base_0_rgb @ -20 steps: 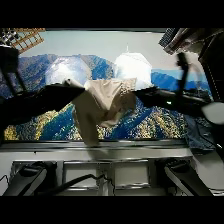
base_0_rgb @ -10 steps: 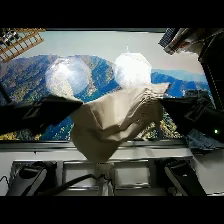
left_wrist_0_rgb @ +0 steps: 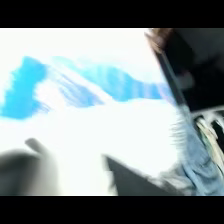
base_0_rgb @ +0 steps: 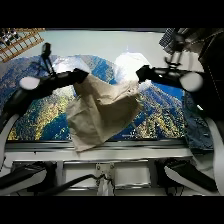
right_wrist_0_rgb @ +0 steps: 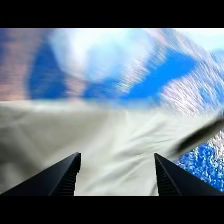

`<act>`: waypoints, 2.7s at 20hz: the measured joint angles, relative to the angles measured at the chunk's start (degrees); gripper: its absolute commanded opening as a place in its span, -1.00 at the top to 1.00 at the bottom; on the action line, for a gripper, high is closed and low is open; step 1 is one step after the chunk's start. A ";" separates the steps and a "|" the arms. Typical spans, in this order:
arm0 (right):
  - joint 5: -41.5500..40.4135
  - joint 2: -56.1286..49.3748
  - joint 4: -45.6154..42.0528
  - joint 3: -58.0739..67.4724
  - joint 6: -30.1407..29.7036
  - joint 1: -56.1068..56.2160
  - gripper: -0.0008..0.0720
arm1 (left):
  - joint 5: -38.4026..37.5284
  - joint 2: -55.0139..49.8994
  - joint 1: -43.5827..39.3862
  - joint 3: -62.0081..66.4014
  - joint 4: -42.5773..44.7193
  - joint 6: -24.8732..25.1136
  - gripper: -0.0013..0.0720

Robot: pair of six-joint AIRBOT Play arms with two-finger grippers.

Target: Fold the clothes and pants, and hang the long-sleeved shirts on hangers.

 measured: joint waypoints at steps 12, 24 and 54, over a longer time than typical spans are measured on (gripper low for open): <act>9.22 -8.57 -3.67 4.72 0.39 -2.08 -0.38 | -28.24 -4.00 17.99 1.49 7.93 -6.54 0.87; -0.70 3.65 0.07 -27.26 17.73 -15.02 -0.33 | -27.87 17.05 20.37 -14.97 6.99 -9.09 0.60; -3.82 -4.28 9.09 -29.44 9.18 -10.34 -0.11 | -27.87 17.92 20.37 -15.52 6.23 -11.63 0.60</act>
